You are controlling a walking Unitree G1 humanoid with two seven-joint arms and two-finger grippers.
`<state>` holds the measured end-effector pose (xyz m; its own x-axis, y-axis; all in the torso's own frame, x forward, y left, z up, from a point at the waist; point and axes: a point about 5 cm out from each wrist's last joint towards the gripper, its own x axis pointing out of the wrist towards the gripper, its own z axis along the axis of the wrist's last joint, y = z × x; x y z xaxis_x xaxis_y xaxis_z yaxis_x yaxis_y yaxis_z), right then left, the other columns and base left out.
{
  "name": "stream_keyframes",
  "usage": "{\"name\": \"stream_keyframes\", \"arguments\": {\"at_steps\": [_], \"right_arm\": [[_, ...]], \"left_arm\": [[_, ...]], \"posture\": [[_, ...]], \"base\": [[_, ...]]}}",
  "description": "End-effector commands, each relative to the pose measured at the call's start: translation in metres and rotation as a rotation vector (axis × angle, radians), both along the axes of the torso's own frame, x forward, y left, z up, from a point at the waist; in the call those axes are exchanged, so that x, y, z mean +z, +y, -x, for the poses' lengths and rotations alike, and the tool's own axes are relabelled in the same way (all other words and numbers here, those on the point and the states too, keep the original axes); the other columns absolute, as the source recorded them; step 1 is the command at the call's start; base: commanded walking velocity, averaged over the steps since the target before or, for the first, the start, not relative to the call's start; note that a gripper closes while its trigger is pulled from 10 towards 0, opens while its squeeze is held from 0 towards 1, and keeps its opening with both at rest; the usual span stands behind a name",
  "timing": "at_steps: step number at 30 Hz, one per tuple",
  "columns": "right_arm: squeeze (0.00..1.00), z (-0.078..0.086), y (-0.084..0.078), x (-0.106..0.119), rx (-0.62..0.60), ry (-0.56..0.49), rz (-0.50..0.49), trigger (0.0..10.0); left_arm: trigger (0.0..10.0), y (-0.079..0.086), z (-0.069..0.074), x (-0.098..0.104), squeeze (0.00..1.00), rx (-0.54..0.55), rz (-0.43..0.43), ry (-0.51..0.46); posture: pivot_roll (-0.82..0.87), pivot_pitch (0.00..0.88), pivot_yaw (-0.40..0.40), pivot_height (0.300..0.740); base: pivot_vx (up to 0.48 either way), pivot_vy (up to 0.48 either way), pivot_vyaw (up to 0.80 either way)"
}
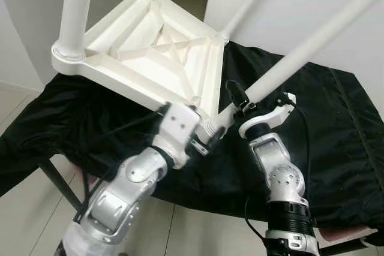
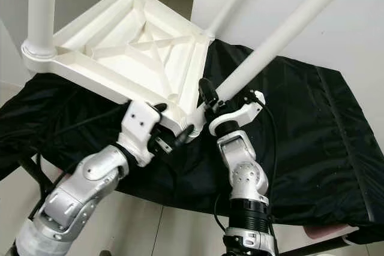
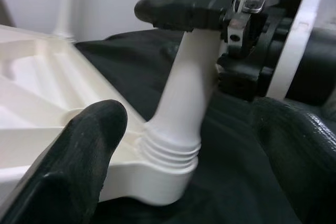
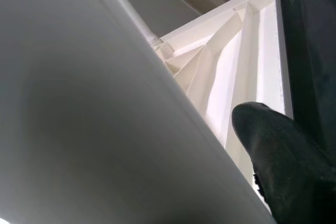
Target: Building children table
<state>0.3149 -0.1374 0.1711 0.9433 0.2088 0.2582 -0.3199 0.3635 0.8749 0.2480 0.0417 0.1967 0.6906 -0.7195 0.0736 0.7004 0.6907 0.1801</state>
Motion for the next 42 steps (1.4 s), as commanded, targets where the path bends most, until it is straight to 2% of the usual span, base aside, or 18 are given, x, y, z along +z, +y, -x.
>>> {"name": "stream_keyframes", "arguments": {"at_steps": [1,2,3,4,5,10,13,20,25,28,31,32,35,36,37,40,41,42], "right_arm": [[0.0,0.012,-0.007,-0.036,0.041,0.056,-0.525,10.0],[0.0,0.018,-0.02,-0.055,0.013,0.064,-0.633,10.0],[0.0,0.018,-0.02,-0.055,0.013,0.064,-0.633,10.0],[0.0,0.024,-0.03,-0.069,-0.03,0.063,-0.701,10.0],[0.0,0.034,-0.038,-0.092,-0.064,0.093,-0.716,10.0],[0.0,0.043,-0.047,-0.119,-0.11,0.178,-0.683,10.0],[0.0,0.042,-0.049,-0.119,-0.114,0.192,-0.668,10.0],[0.0,0.034,-0.053,-0.093,-0.061,0.076,-0.552,10.0],[0.0,0.034,-0.058,-0.089,-0.053,0.041,-0.546,10.0],[0.0,0.038,-0.059,-0.092,-0.042,0.034,-0.536,10.0],[0.0,0.051,-0.063,-0.099,-0.053,0.032,-0.548,10.0],[0.8,0.055,-0.065,-0.102,-0.066,0.038,-0.556,10.0],[0.8,0.061,-0.068,-0.103,-0.069,0.024,-0.575,10.0],[1.0,0.078,-0.072,-0.098,-0.067,-0.026,-0.579,10.0],[1.0,0.078,-0.072,-0.098,-0.067,-0.026,-0.579,10.0],[1.0,0.094,-0.073,-0.095,-0.064,-0.051,-0.561,10.0],[0.0,0.099,-0.073,-0.096,-0.069,-0.047,-0.558,10.0],[0.0,0.102,-0.073,-0.097,-0.072,-0.043,-0.555,10.0]], "left_arm": [[10.0,-0.012,0.006,0.0,0.0,-0.141,-0.039,-0.012],[10.0,-0.013,0.006,0.0,0.0,-0.146,-0.043,-0.013],[10.0,-0.013,0.006,0.0,0.0,-0.146,-0.043,-0.013],[10.0,-0.014,0.005,0.0,0.0,-0.147,-0.044,-0.013],[10.0,-0.015,0.005,0.0,0.0,-0.152,-0.046,-0.009],[10.0,-0.015,0.005,0.0,0.0,-0.157,-0.054,-0.011],[10.0,-0.015,0.005,0.0,0.0,-0.159,-0.057,-0.015],[10.0,-0.016,0.003,0.0,0.0,-0.151,-0.067,-0.026],[10.0,-0.015,0.001,0.0,0.0,-0.146,-0.075,-0.034],[10.0,-0.013,-0.001,0.0,0.0,-0.144,-0.082,-0.041],[10.0,-0.009,-0.004,-0.001,0.0,-0.132,-0.09,-0.04],[10.0,-0.008,-0.005,-0.001,0.0,-0.128,-0.092,-0.041],[10.0,-0.007,-0.005,-0.002,0.0,-0.125,-0.096,-0.043],[10.0,-0.005,-0.006,-0.003,0.0,-0.121,-0.101,-0.041],[10.0,-0.005,-0.006,-0.003,0.0,-0.121,-0.101,-0.041],[10.0,-0.005,-0.007,-0.005,0.0,-0.122,-0.107,-0.039],[10.0,-0.004,-0.007,-0.006,0.0,-0.123,-0.109,-0.037],[10.0,-0.004,-0.006,-0.006,0.0,-0.124,-0.111,-0.036]], "posture": [[0.02,0.067,-0.105,0.74],[0.02,0.071,-0.101,0.74],[0.02,0.071,-0.101,0.74],[0.02,0.071,-0.101,0.74],[0.02,0.074,-0.098,0.74],[0.03,0.077,-0.092,0.74],[0.03,0.077,-0.091,0.74],[0.03,0.072,-0.084,0.74],[0.02,0.071,-0.082,0.74],[0.02,0.068,-0.085,0.74],[0.02,0.065,-0.082,0.74],[0.02,0.065,-0.082,0.74],[0.02,0.064,-0.081,0.74],[0.01,0.063,-0.075,0.74],[0.01,0.063,-0.075,0.74],[0.01,0.062,-0.074,0.74],[0.01,0.063,-0.072,0.74],[0.01,0.063,-0.072,0.74]], "base": [[0.0,0.0,0.0],[0.0,0.0,0.0],[0.0,0.0,0.0],[0.0,0.0,0.0],[0.0,0.0,0.0],[0.0,0.0,0.0],[0.0,0.0,0.0],[0.0,0.0,0.0],[0.0,0.0,0.0],[0.0,0.0,0.0],[0.0,0.0,0.0],[0.0,0.0,0.0],[0.0,0.0,0.0],[0.0,0.0,0.0],[0.0,0.0,0.0],[0.0,0.0,0.0],[0.0,0.0,0.0],[0.0,0.0,0.0]]}}
